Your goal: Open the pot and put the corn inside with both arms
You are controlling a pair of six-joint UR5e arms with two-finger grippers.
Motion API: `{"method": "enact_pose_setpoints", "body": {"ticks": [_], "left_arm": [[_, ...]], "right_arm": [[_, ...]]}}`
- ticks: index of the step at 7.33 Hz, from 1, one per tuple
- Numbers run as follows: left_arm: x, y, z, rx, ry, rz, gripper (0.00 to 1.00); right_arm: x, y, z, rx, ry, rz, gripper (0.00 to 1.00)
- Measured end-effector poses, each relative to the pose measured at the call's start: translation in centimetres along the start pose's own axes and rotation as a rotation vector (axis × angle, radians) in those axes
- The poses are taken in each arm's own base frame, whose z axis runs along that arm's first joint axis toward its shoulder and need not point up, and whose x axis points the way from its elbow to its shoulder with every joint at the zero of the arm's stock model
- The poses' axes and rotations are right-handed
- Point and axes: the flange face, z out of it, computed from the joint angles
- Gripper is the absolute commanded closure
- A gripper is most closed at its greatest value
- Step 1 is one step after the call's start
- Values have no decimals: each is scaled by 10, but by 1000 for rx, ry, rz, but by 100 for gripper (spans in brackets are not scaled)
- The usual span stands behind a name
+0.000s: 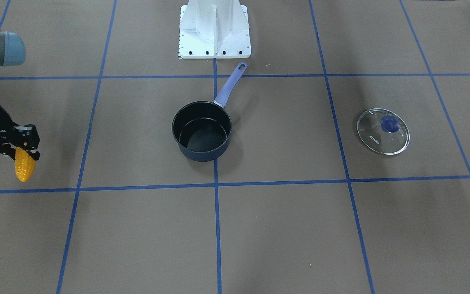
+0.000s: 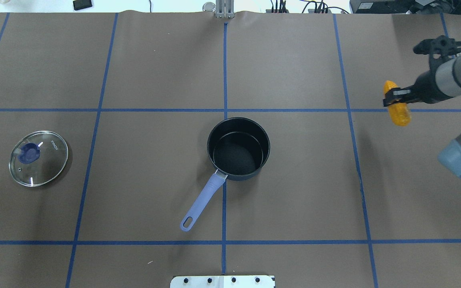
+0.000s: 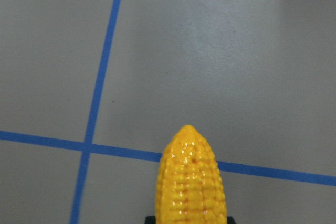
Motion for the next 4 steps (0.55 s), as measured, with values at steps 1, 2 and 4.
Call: {"method": "enact_pose_setpoints", "body": {"ticks": [1,2,4], "left_arm": [[0,0,0,-1,0,-1,2],[-1,1,1,-1,-1,-2,2],[-2,2,1,-3,-1,-5,2]], "right_arm": [[-82,-1,9,-2,2,48,100],[-164,3,13,-2,22,97,100],[-280,31,16,9,43,177,100]]}}
